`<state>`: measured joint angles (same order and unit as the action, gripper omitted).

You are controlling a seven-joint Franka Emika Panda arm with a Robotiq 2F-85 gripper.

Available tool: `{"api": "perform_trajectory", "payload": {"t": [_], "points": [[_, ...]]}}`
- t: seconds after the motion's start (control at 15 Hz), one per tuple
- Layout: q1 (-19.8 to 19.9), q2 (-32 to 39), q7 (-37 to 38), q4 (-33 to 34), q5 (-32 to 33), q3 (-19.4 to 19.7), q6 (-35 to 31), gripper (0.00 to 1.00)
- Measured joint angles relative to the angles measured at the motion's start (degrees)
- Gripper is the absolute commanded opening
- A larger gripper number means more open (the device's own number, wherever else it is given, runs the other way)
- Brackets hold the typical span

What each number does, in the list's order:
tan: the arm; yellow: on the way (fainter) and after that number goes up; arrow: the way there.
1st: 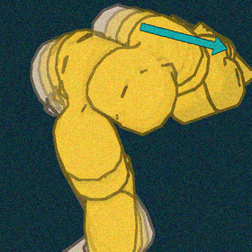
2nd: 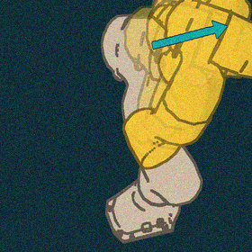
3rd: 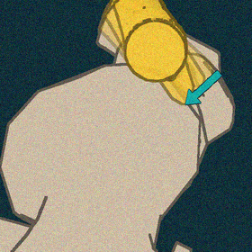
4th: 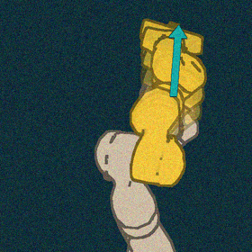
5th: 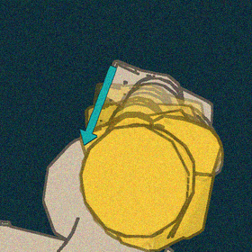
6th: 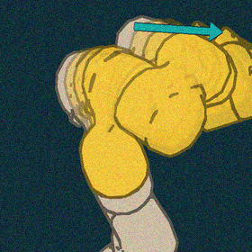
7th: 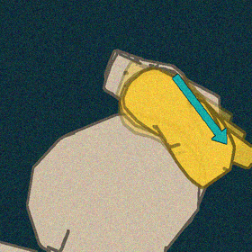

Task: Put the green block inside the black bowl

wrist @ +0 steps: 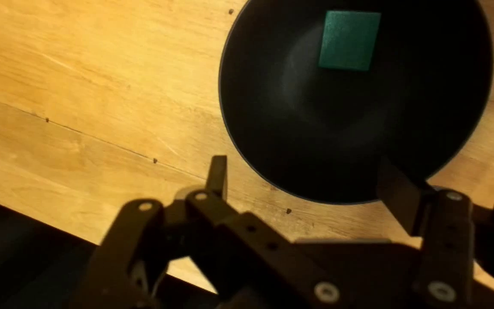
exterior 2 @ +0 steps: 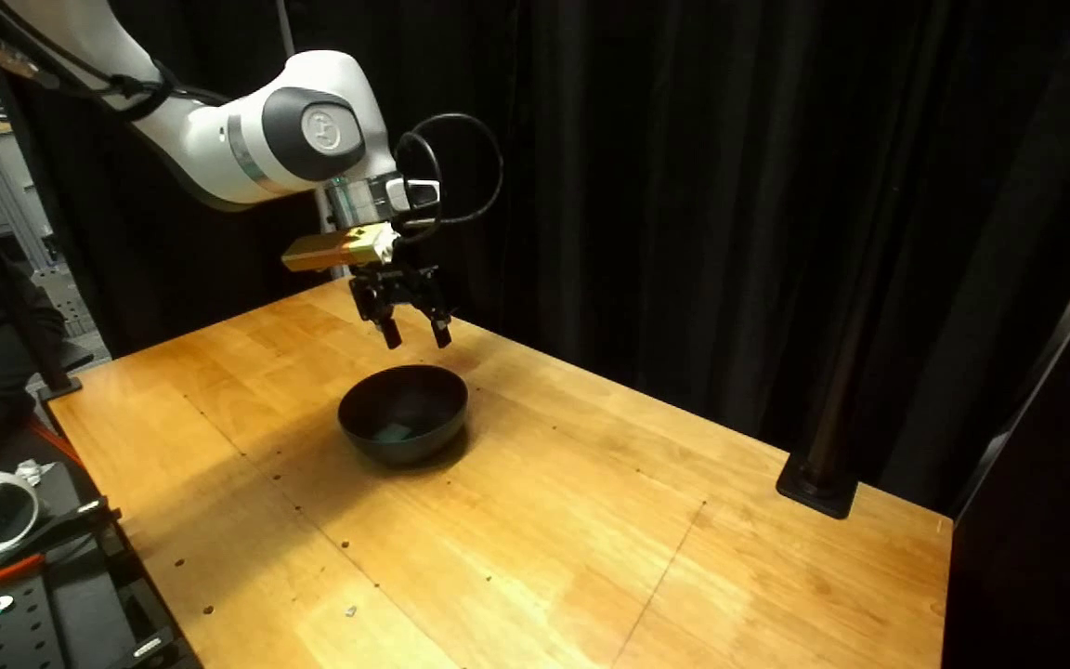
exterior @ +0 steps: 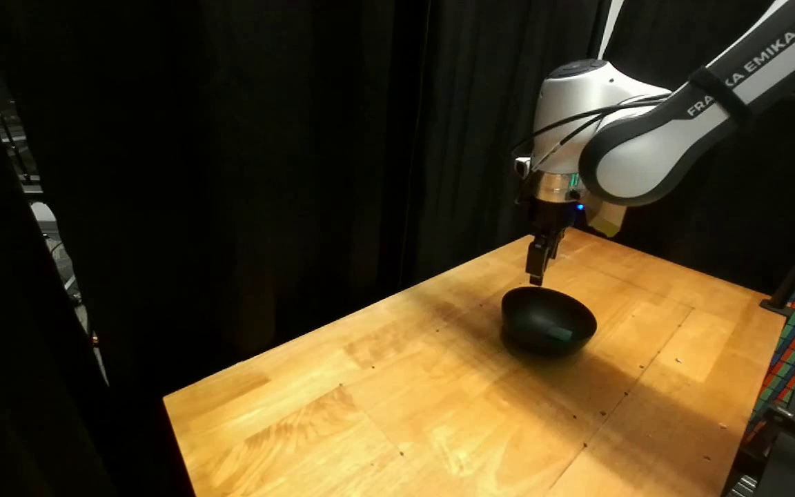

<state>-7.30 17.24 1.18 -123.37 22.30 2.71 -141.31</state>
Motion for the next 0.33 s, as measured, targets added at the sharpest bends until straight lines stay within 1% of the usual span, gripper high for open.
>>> {"api": "perform_trajectory", "payload": {"t": [0.13,0.33], "points": [[2.0,-3.3,-6.6,-0.2,-7.1,-2.5,3.4,1.0],[4.1,-11.0,-15.4,-0.1,-16.7,-4.8,13.0,1.0]]}}
